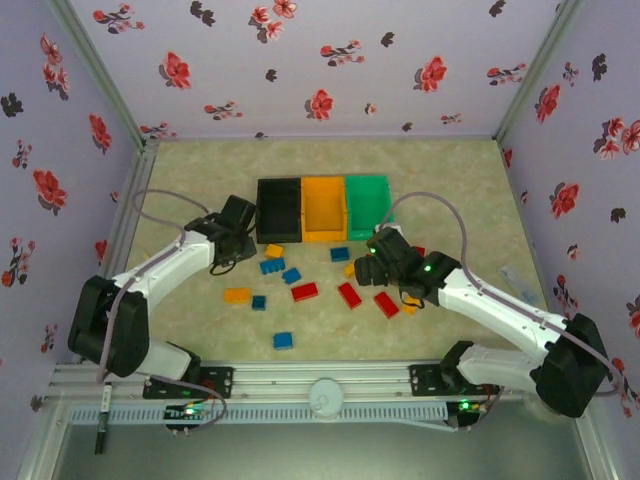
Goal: Sort the legos into containers by color
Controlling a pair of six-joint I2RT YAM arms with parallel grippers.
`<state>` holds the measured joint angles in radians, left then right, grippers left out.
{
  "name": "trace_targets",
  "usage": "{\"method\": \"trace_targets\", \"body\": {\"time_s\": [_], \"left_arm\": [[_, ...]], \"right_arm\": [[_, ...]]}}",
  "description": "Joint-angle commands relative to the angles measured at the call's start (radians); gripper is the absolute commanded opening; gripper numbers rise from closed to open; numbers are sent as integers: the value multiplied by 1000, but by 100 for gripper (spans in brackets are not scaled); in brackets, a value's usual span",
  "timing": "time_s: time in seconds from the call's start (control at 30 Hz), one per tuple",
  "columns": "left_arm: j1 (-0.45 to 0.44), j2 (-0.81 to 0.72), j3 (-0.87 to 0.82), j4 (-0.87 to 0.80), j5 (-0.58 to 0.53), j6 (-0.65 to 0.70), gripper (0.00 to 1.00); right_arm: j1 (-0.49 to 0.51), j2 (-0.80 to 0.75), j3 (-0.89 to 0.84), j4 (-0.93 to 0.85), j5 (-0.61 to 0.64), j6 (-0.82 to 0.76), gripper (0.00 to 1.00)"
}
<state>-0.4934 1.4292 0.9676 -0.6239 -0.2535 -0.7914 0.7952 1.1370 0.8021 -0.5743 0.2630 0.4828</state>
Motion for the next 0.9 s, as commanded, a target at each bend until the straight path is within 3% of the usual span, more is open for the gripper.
{"method": "trace_targets", "body": {"time_s": [0.0,0.3,0.6,0.63,0.7,0.73,0.87], "left_arm": [[-24,-14,89,-74,-25,56,24],[-68,140,329,-99,-8,145,24],[-60,434,647,-163,5,246,25],[-55,461,676,-169,4,254,29],[-48,502,728,-186,-3,267,53],[-47,515,746,-194,-5,277,60],[-57,471,733,-198,-7,289,70]], "right_arm": [[10,13,5,7,31,8,89],[10,10,-1,1,48,20,88],[10,-33,-23,-37,65,36,89],[10,-43,-28,-40,65,37,89],[10,-60,-39,-45,65,44,89],[9,-70,-45,-51,65,47,89],[9,-95,-61,-68,103,62,90]]}}
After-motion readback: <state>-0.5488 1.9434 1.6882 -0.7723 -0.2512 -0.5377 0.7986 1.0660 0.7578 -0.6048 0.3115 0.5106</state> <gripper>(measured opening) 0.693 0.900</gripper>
